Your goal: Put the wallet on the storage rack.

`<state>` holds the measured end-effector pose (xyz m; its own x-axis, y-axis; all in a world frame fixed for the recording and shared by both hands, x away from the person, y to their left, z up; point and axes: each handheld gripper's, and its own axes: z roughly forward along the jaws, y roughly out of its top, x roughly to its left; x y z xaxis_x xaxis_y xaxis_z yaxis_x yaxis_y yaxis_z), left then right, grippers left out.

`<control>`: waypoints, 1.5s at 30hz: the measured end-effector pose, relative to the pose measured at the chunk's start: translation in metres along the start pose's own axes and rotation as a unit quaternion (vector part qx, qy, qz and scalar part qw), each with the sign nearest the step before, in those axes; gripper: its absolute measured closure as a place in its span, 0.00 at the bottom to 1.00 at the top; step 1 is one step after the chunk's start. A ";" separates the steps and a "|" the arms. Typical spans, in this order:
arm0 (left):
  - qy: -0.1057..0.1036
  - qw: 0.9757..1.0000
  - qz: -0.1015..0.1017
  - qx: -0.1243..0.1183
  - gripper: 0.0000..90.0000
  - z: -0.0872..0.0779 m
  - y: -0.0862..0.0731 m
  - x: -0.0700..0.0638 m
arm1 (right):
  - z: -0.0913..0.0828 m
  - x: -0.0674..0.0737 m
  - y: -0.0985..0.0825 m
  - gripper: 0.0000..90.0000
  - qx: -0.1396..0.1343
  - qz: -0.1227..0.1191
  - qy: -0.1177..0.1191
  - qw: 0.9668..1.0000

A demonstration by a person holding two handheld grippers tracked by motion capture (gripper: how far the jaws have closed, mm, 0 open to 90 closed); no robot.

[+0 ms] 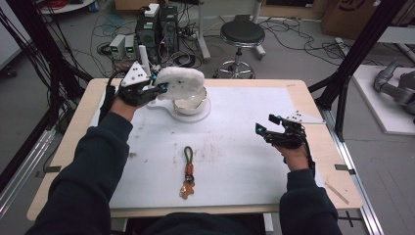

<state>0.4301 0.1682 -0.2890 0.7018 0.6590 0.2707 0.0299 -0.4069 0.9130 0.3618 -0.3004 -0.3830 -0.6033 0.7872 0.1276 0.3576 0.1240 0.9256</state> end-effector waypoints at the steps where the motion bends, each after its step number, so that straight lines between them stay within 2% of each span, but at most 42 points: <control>1: 0.003 1.000 0.008 0.004 0.83 0.003 0.004 0.002 | -0.001 -0.001 0.000 0.28 0.000 0.000 -0.001 1.000; 5: 0.010 1.000 0.020 0.005 0.83 0.010 0.014 0.007 | -0.003 -0.004 -0.002 0.27 0.001 0.000 -0.004 1.000; 10: 0.011 0.999 0.036 0.000 0.83 0.020 0.017 0.010 | -0.006 -0.007 -0.003 0.27 0.002 0.001 -0.004 1.000; 15: 0.012 0.997 0.063 0.033 0.83 0.034 0.011 0.008 | -0.007 -0.010 -0.003 0.27 0.001 0.003 -0.007 1.000; 19: 0.010 0.995 0.076 0.064 0.83 0.042 0.003 0.006 | -0.008 -0.011 -0.004 0.27 0.001 0.005 -0.009 1.000; 20: 0.010 0.995 0.076 0.064 0.84 0.042 0.003 0.006 | -0.008 -0.012 -0.004 0.27 0.001 0.005 -0.008 1.000; 22: 0.014 0.991 0.098 0.089 0.83 0.047 -0.001 0.005 | -0.008 -0.012 -0.004 0.27 0.005 0.007 -0.008 1.000; 23: 0.015 0.990 0.104 0.094 0.83 0.049 -0.002 0.004 | -0.007 -0.012 -0.004 0.27 0.004 0.006 -0.007 1.000; 24: 0.015 0.990 0.104 0.094 0.84 0.049 -0.002 0.004 | -0.007 -0.012 -0.004 0.27 0.004 0.006 -0.007 1.000; 25: 0.017 0.989 0.111 0.100 0.84 0.052 -0.004 0.004 | -0.007 -0.012 -0.004 0.27 0.003 0.005 -0.007 1.000; 29: 0.014 0.982 0.137 0.132 0.84 0.063 -0.007 -0.002 | -0.007 -0.012 -0.005 0.27 0.005 0.005 -0.012 1.000; 30: 0.014 0.982 0.137 0.132 0.84 0.063 -0.007 -0.002 | -0.007 -0.013 -0.005 0.27 0.004 0.005 -0.012 1.000; 31: 0.010 0.977 0.156 0.144 0.84 0.069 -0.008 -0.006 | -0.007 -0.013 -0.005 0.27 0.005 0.007 -0.012 1.000; 32: 0.006 0.976 0.161 0.148 0.84 0.072 -0.008 -0.008 | -0.007 -0.013 -0.005 0.27 0.005 0.008 -0.011 1.000; 35: 0.005 0.973 0.170 0.157 0.84 0.079 -0.010 -0.013 | -0.007 -0.013 -0.005 0.27 0.006 0.008 -0.012 1.000; 42: 0.014 0.972 0.166 0.163 0.84 0.083 -0.013 -0.011 | -0.006 -0.013 -0.007 0.27 0.007 0.009 -0.011 1.000; 44: 0.020 0.970 0.175 0.169 0.84 0.084 -0.014 -0.011 | -0.006 -0.013 -0.007 0.27 0.008 0.011 -0.010 1.000; 45: 0.019 0.970 0.170 0.174 0.84 0.082 -0.012 -0.009 | -0.006 -0.013 -0.007 0.27 0.007 0.010 -0.010 1.000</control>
<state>0.4822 0.1151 -0.3274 0.6864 0.4695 0.5555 0.0438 -0.7891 0.6128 0.3631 -0.3151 -0.3888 -0.5810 0.8021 0.1385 0.3790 0.1161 0.9181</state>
